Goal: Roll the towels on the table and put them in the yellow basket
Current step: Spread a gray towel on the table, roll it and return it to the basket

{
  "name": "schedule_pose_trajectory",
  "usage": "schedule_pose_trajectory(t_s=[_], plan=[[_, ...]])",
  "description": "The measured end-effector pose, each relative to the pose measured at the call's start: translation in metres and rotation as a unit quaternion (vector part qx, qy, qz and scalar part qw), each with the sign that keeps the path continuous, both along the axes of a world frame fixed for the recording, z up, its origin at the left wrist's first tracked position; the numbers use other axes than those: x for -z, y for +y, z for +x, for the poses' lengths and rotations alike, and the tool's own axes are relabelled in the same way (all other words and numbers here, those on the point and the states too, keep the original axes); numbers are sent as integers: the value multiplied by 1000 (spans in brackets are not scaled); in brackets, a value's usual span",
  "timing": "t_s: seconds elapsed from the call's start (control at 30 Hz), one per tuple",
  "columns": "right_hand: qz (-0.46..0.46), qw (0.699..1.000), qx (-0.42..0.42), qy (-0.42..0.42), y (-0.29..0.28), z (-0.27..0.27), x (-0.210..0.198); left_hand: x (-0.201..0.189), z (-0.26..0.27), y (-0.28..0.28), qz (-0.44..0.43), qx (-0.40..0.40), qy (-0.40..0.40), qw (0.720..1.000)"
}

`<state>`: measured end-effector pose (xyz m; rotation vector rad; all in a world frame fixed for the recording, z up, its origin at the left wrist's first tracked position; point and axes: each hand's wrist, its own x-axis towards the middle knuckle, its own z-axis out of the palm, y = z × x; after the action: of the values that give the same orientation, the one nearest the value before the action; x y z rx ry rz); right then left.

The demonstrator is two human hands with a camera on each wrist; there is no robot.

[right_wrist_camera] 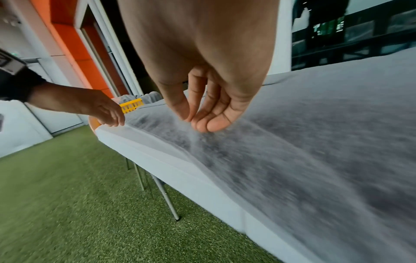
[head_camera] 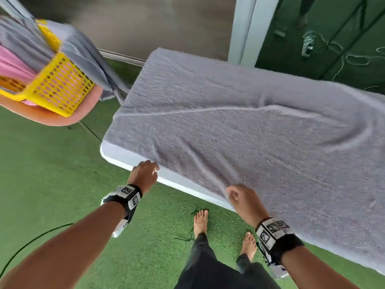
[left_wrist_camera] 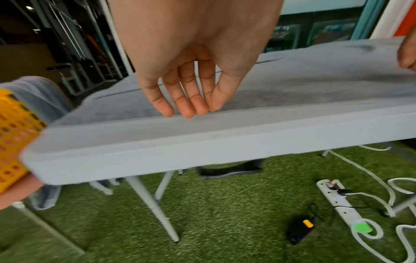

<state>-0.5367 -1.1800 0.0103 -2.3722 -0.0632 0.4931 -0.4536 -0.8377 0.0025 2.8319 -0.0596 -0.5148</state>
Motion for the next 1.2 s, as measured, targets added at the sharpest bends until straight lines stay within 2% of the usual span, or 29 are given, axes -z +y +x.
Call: schedule_pose_trajectory(t_s=[0.1, 0.2, 0.3, 0.47, 0.63, 0.7, 0.83, 0.97, 1.2], plan=[[-17, 999, -17, 23, 40, 31, 4, -5, 40, 55, 54, -25, 13, 998], [-75, 995, -34, 62, 63, 43, 13, -8, 68, 97, 109, -46, 14, 993], [-133, 989, -37, 44, 75, 41, 21, -2, 86, 122, 93, -33, 8, 995], [-160, 986, -39, -6, 83, 33, 20, 7, 106, 133, 69, 7, -57, 996], [-137, 989, -30, 49, 83, 36, 20, 9, 113, 149, 59, 65, -38, 995], [-102, 992, -35, 71, 82, 36, 16, 7, 112, 154, 54, 67, -29, 996], [-39, 988, -109, 101, 86, 26, 3, -1, 93, 174, 39, 53, -33, 997], [-44, 974, -177, 135, 91, 15, -1, -7, 58, 194, 46, 36, -19, 998], [-43, 963, -213, 161, 89, 16, -13, -14, 20, 195, 61, -9, -16, 998]])
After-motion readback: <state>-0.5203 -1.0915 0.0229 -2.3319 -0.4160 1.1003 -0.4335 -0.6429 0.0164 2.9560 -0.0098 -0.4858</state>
